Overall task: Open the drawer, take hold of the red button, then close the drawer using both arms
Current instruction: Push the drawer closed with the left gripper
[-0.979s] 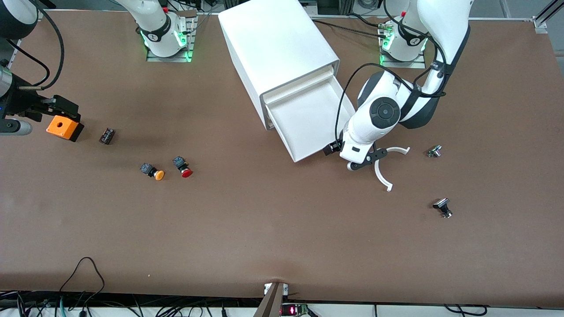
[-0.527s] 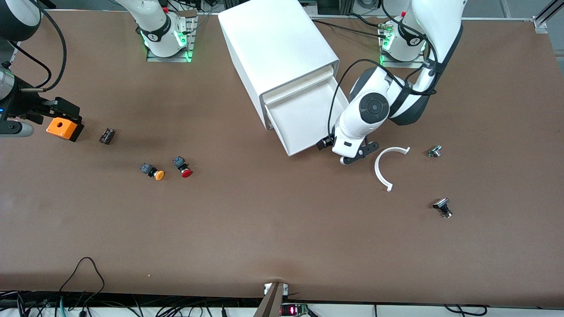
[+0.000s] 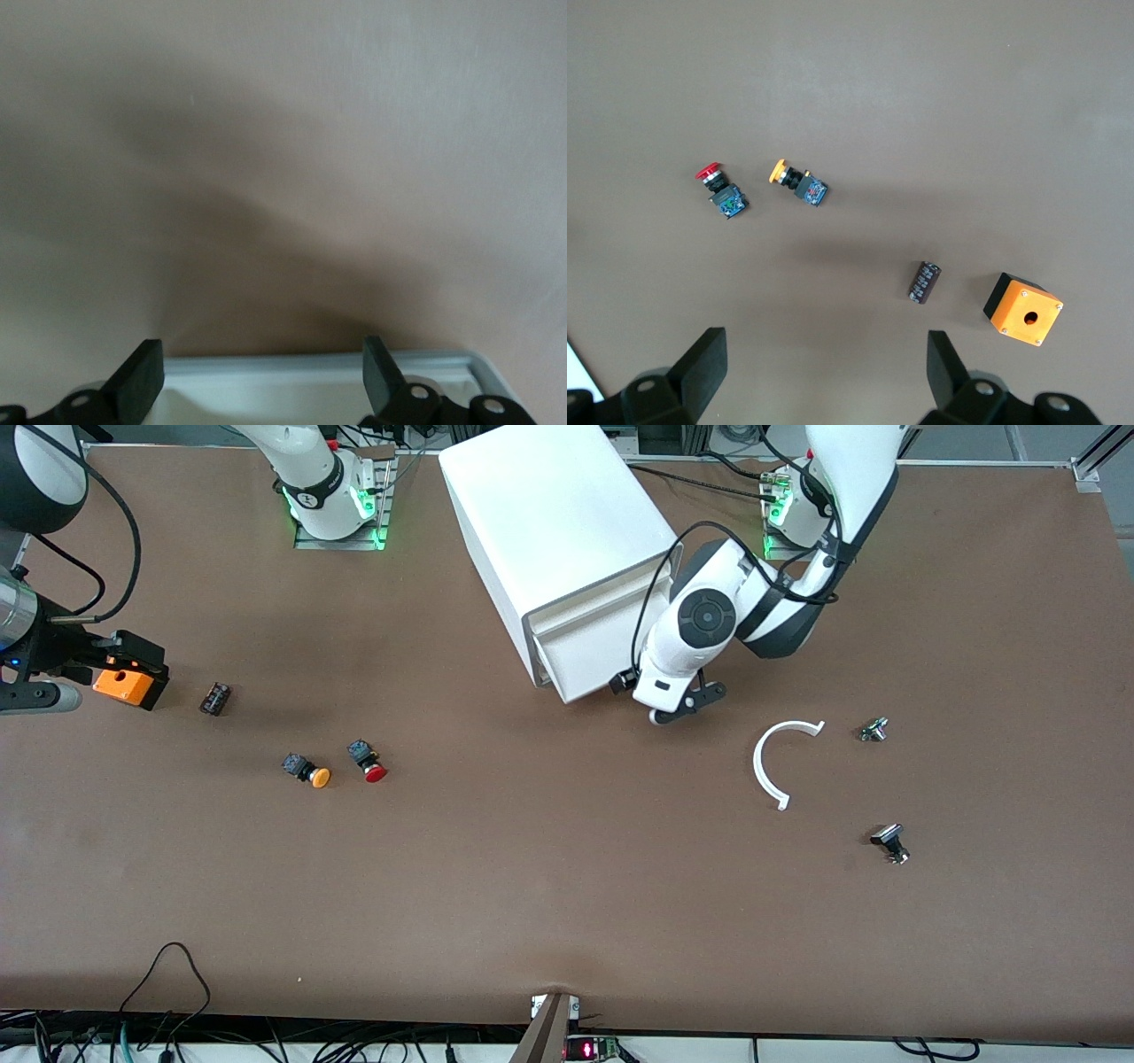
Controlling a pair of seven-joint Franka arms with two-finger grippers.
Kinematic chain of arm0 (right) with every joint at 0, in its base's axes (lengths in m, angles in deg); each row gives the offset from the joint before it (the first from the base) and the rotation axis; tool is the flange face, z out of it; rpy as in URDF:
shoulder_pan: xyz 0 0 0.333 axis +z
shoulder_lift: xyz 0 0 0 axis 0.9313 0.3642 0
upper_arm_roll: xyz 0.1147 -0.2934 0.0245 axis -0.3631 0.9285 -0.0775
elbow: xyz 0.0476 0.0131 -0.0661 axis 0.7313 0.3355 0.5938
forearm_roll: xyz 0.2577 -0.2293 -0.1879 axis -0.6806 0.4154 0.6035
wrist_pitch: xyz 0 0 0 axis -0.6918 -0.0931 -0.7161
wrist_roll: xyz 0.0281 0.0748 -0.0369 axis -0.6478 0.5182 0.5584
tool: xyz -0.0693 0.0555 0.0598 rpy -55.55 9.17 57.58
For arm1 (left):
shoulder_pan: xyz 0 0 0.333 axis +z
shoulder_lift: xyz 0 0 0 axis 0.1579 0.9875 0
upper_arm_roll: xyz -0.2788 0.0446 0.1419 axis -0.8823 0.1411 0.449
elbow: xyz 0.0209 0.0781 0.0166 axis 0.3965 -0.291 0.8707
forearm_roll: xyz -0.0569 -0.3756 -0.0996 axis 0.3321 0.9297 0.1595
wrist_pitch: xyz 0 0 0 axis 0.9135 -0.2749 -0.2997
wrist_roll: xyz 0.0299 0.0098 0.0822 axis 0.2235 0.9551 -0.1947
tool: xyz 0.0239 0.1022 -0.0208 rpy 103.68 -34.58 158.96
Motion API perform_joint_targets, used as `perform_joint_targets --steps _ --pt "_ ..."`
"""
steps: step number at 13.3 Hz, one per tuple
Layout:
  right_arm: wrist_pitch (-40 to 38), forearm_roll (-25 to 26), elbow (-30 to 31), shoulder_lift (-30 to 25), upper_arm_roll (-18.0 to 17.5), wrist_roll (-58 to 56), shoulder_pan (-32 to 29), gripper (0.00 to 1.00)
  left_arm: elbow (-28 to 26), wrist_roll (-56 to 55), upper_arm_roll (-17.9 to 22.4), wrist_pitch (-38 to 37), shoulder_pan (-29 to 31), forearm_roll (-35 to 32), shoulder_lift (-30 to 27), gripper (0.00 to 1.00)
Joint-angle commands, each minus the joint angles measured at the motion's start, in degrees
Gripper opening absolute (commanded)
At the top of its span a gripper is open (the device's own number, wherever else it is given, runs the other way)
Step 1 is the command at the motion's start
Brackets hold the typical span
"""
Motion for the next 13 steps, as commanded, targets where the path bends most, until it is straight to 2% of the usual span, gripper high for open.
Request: perform_joint_targets --steps 1,3,6,8,13 --pt "1.14 -1.15 0.59 -0.37 -0.3 -1.16 -0.74 1.0 -3.99 -0.17 -2.53 -0.61 0.41 5.1 -3.91 0.99" --pt "1.58 -1.07 0.51 -0.46 -0.38 -1.86 -0.65 1.0 -4.69 0.27 -4.02 -1.23 0.33 7.57 -3.91 0.99" --pt "1.49 -1.33 0.16 -1.25 0.23 -1.34 -0.74 1.0 -6.8 0.62 -5.7 -1.23 0.41 7.76 -3.74 0.99" --pt "1.05 -1.68 -2.04 -1.52 0.76 -1.33 -0.74 1.0 -7.68 0.63 -5.7 -1.75 0.41 7.76 -3.65 0.99" --pt "1.49 -1.77 -2.04 -0.81 0.67 -1.86 -0.74 1.0 -7.33 2.02 -5.62 -2.73 1.03 7.76 -3.74 0.99"
